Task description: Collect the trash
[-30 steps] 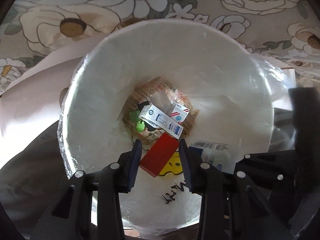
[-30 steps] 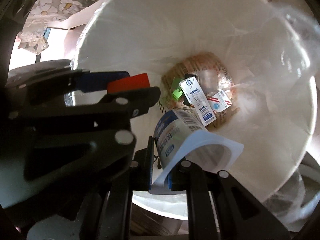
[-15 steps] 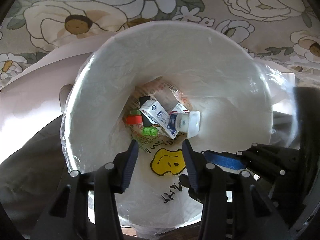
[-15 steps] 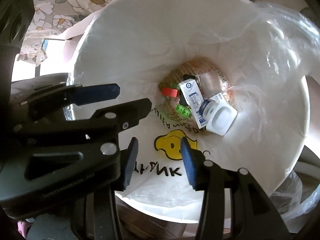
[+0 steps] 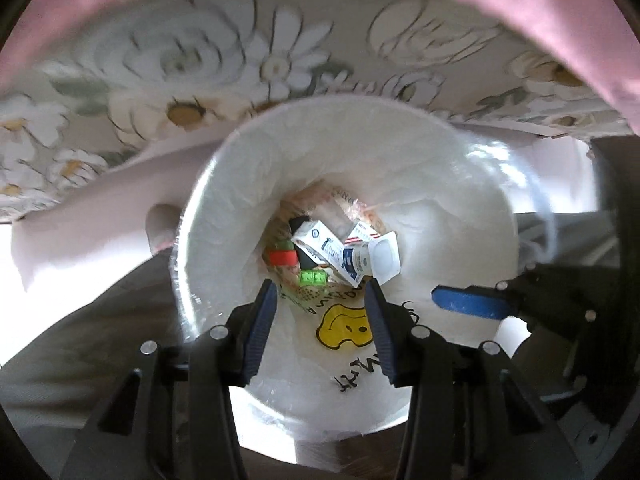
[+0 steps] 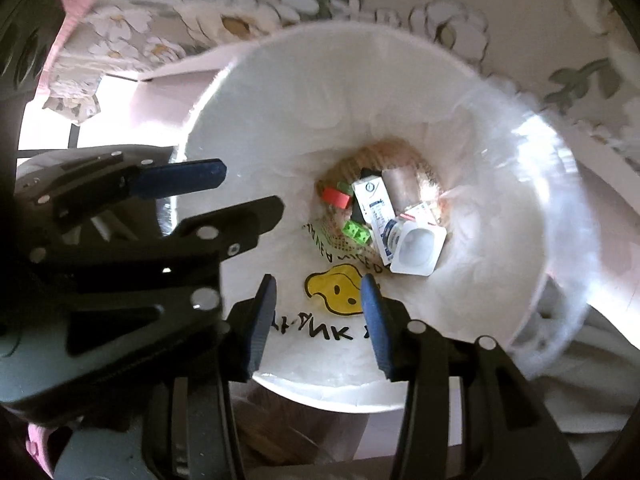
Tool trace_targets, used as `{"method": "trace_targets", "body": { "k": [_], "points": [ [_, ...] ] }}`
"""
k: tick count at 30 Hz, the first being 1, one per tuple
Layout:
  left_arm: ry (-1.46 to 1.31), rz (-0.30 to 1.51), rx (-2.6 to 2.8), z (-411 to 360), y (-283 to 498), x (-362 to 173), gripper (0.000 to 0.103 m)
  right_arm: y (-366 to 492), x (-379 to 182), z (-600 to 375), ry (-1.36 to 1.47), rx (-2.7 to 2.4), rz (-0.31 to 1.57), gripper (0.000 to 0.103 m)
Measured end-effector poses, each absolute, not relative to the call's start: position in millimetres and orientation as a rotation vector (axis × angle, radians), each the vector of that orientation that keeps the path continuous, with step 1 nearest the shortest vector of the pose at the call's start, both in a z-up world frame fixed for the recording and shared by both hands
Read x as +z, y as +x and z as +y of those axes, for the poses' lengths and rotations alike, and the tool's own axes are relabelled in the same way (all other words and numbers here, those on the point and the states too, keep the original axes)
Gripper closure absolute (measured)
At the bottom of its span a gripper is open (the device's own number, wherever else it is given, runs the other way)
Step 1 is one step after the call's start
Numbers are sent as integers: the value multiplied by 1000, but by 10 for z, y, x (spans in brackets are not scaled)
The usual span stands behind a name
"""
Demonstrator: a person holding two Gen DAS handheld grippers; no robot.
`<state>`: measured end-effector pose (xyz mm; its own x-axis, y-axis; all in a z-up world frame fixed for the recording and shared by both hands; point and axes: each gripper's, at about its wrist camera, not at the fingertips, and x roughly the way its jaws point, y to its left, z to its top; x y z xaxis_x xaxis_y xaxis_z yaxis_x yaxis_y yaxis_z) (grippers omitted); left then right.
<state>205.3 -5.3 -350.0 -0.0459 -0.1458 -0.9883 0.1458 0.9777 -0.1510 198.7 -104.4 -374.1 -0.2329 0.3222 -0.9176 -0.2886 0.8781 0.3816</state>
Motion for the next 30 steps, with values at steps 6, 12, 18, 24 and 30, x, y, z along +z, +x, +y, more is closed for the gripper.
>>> {"method": "trace_targets", "body": {
  "k": [6, 12, 18, 24, 30],
  "points": [
    [48, 1462, -224, -2, 1989, -2959, 55, 1901, -3332, -1091, -32, 576, 1630, 55],
    [132, 1308, -183, 36, 1899, -2369, 47, 1789, -2772, -1166, -105, 578, 1500, 50],
    [178, 1138, -169, 29, 1711, -1688, 34, 1653, -2067, -1324, -124, 546, 1335, 42],
    [221, 1010, -174, -55, 1447, -1151, 20, 1444, -1338, -1474, -156, 476, 1138, 31],
    [250, 920, -159, -101, 1151, -778, 11, 1208, -849, -1589, -159, 428, 1010, 23]
  ]
}}
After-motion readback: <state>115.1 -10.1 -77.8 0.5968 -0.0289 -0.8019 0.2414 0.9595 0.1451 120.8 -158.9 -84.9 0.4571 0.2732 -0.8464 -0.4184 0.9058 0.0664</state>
